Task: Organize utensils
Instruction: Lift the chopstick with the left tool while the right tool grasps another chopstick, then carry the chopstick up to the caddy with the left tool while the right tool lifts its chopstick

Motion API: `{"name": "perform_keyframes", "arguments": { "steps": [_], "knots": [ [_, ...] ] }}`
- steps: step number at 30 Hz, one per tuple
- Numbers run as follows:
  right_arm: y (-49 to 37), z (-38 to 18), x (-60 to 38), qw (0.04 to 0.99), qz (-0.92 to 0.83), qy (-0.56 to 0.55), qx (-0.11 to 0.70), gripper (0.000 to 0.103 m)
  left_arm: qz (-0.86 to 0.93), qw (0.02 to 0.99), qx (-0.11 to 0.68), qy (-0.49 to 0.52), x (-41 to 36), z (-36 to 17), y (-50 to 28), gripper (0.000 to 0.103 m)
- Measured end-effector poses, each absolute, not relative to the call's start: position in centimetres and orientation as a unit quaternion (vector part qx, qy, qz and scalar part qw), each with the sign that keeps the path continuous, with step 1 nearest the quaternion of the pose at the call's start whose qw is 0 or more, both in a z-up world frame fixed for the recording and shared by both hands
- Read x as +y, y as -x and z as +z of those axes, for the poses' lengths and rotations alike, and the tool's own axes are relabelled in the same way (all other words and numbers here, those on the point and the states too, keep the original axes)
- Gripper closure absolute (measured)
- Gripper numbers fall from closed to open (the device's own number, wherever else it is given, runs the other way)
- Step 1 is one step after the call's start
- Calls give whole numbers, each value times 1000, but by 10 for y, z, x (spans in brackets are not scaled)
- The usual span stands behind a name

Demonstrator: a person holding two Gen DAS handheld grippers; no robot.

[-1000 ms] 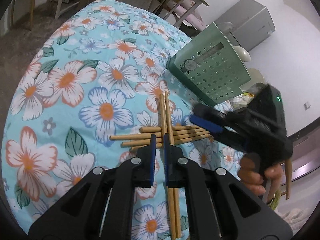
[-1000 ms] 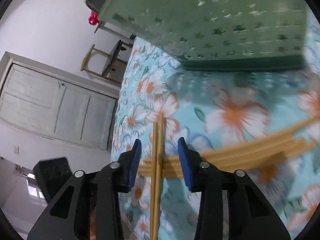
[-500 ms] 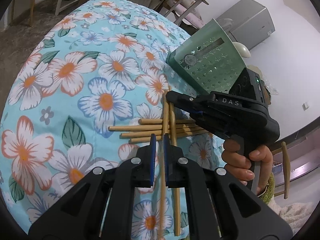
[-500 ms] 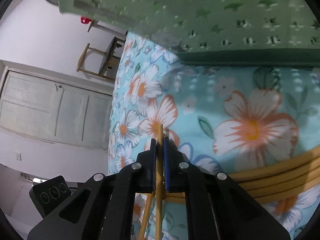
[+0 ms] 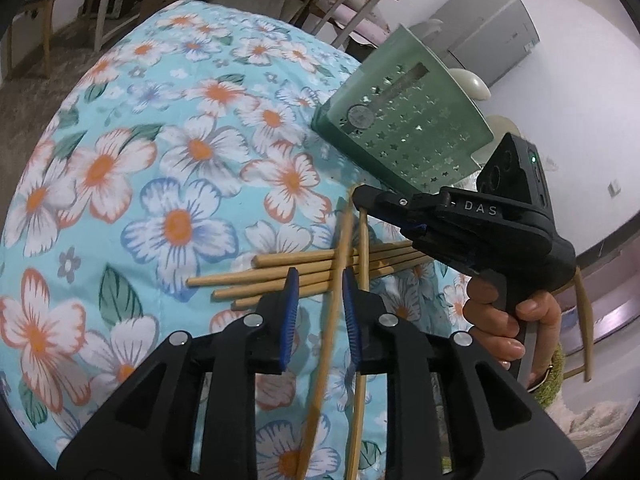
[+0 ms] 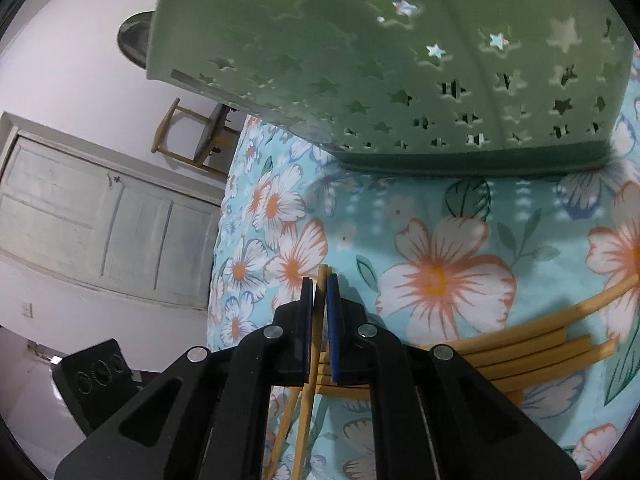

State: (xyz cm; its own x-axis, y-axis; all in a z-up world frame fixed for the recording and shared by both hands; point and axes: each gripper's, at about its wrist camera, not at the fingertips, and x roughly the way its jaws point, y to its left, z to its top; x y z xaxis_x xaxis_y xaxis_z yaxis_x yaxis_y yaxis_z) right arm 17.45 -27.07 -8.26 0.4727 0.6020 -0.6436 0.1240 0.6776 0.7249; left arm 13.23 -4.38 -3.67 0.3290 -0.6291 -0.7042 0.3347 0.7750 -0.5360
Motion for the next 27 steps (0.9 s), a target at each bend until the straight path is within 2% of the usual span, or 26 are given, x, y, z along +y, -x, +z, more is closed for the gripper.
{"name": "perform_keyframes", "arguments": {
  "steps": [5, 11, 19, 21, 25, 27],
  "knots": [
    [-167, -71, -269, 792, 155, -348, 477, 96, -308, 814, 484, 91, -64, -30, -135, 75],
    [-152, -59, -279, 812, 146, -323, 464, 96, -306, 822, 480, 14, -90, -31, -142, 75],
    [-118, -42, -311, 824, 125, -333, 441, 95, -328, 788, 521, 12, -116, -38, -174, 76],
    [-111, -38, -315, 825, 122, -337, 437, 95, -319, 778, 540, 14, -124, -45, -186, 78],
    [-98, -31, -323, 829, 118, -344, 424, 95, -307, 772, 556, 12, -131, -54, -199, 98],
    [-93, -26, -325, 833, 118, -342, 418, 95, -307, 771, 558, 25, -129, -51, -203, 98]
  ]
}}
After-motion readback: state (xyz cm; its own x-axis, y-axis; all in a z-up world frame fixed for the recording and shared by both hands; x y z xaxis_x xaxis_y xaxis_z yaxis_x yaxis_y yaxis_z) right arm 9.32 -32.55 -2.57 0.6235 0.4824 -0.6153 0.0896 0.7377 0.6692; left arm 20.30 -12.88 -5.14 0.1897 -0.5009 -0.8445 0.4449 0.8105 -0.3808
